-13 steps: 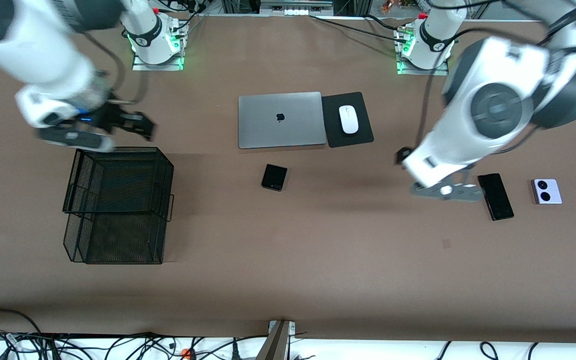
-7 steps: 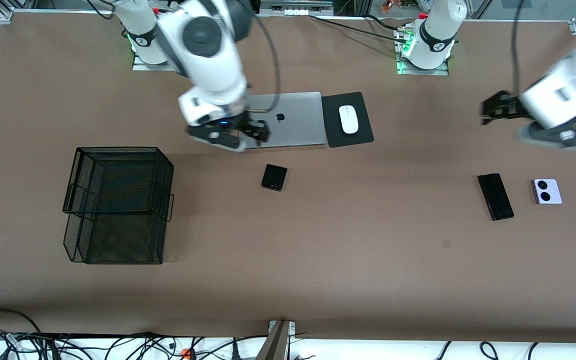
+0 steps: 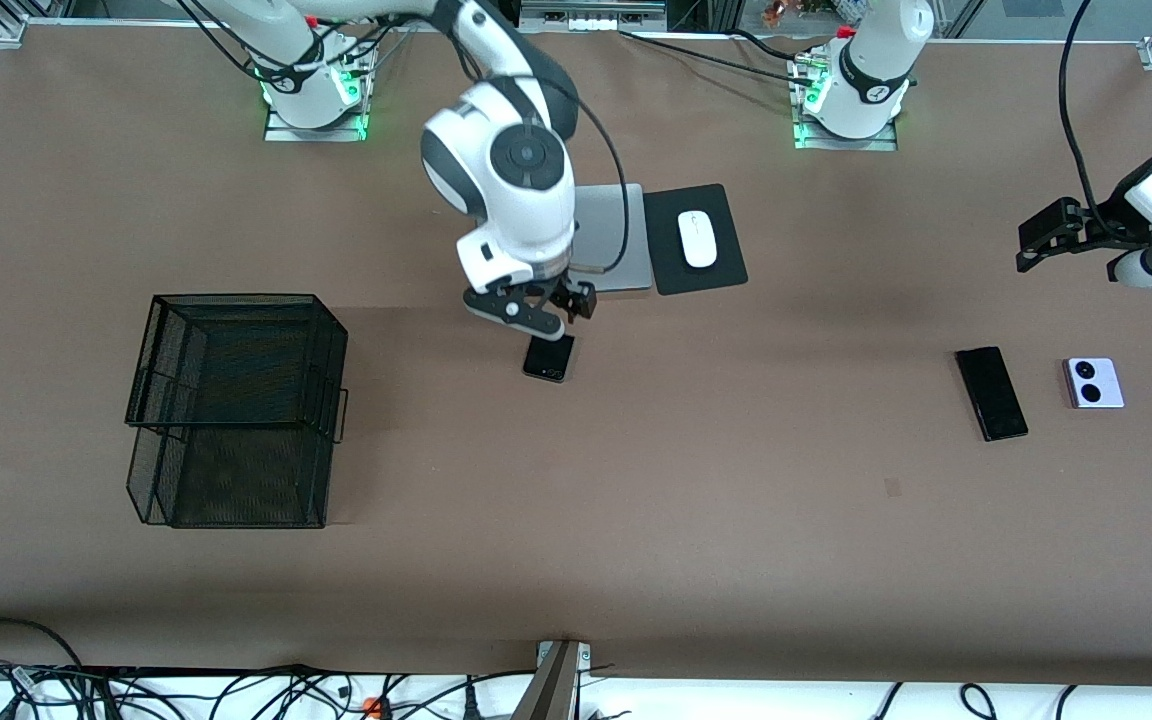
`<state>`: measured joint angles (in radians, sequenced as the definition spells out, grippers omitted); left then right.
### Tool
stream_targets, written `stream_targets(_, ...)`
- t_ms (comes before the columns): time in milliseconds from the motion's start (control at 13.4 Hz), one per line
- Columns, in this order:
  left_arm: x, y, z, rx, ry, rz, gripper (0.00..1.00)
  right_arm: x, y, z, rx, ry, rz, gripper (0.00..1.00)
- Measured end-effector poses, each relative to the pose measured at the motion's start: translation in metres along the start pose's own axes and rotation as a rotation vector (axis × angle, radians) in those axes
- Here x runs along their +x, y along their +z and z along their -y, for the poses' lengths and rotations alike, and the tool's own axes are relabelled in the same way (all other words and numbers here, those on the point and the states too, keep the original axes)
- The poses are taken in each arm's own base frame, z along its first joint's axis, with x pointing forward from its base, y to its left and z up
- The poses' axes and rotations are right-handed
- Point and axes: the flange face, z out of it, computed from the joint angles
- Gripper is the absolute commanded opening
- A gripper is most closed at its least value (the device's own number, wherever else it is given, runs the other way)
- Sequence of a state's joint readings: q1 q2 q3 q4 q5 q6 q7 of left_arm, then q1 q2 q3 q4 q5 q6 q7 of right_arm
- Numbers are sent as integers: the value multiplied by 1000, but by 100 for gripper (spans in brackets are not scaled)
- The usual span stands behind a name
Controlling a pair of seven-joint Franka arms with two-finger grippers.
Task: Place phones with both arms
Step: 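Retract the left gripper while the right gripper reaches the flip phone, then close the right gripper on the black flip phone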
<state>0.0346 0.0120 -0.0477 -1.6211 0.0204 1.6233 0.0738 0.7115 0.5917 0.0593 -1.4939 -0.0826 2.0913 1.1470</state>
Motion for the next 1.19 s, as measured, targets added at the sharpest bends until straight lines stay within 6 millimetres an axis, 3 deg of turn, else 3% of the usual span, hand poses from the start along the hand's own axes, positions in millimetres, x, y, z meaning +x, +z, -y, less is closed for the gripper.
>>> stream_targets(224,-1,-3,-7,1,11,-4,100,1,62,6,17,6,0,100)
stream_targets(448,-2,-2,-5,1,9,-2,100,4,101,5,16,35,1,100)
stream_targets(1119,-2,-2,-6,1,11,-2,100,-1,150,-2,-9,9,-11,100)
stream_targets(1194,-1,-2,-6,1,11,-2,100,-1,153,-2,-7,8,-12,84)
